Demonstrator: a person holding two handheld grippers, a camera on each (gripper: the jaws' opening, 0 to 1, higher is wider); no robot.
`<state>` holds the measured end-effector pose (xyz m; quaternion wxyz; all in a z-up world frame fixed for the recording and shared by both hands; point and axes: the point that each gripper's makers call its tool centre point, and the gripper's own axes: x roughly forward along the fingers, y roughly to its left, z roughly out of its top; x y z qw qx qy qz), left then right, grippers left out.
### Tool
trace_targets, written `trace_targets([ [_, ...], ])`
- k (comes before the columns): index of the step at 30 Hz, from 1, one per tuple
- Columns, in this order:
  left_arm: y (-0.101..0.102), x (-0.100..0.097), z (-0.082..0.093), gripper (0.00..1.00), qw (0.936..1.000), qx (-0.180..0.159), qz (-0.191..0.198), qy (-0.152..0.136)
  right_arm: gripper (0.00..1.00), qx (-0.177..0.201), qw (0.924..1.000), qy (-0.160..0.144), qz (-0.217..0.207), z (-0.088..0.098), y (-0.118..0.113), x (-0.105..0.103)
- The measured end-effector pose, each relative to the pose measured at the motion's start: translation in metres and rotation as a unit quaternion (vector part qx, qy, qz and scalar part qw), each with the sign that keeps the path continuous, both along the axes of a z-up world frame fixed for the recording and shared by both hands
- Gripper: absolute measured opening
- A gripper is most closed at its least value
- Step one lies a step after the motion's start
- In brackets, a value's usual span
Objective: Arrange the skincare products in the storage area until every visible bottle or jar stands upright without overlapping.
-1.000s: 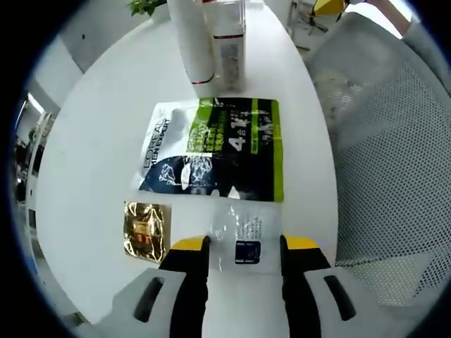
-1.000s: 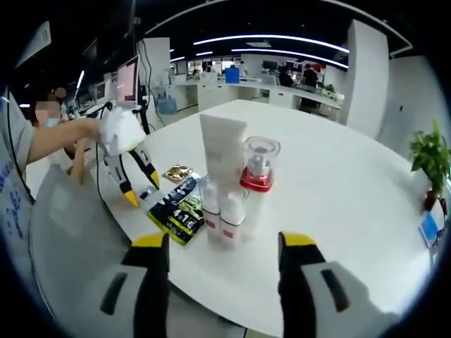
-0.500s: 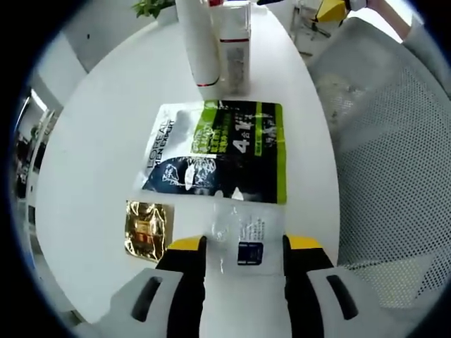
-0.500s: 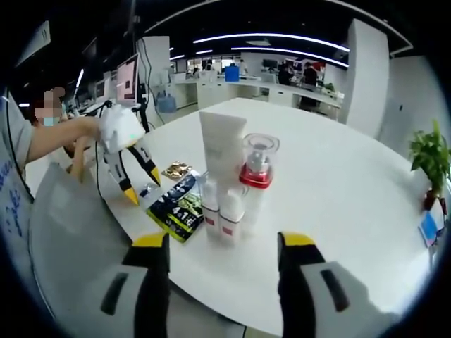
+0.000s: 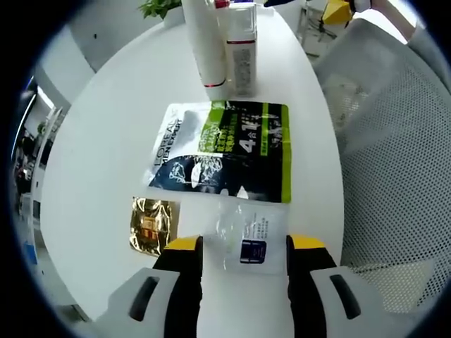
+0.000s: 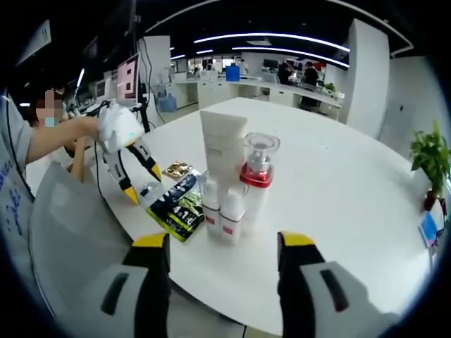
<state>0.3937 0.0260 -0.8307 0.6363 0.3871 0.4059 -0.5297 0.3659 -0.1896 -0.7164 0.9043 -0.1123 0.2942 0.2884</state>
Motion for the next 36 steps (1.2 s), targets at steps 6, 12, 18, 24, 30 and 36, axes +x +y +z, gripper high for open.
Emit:
trace_targets([
  [6,-0.001,0.001,0.013,0.45,0.9995,-0.023,0.021,-0.008,0.62,0.000,1.0000,-0.002,0.005,0.001,0.002,0.000],
  [12,-0.009,0.000,0.035,0.50,0.9966,-0.065,0.048,-0.019,0.63,0.003,0.9999,-0.008,0.009,0.004,0.005,0.000],
  [18,-0.017,0.000,0.056,0.56,0.9897,-0.110,0.088,-0.026,0.66,0.000,0.9998,-0.017,0.014,0.008,0.007,-0.001],
  [24,-0.020,0.002,0.075,0.62,0.9805,-0.147,0.123,-0.045,0.72,0.004,0.9995,-0.028,0.014,0.015,0.010,-0.001],
  [30,-0.022,0.002,0.098,0.68,0.9646,-0.196,0.162,-0.071,0.77,0.000,0.9993,-0.036,0.013,0.019,0.010,-0.001],
  [36,-0.012,-0.002,0.111,0.76,0.9538,-0.210,0.194,-0.092,0.80,-0.001,0.9990,-0.044,0.007,0.025,0.009,-0.001],
])
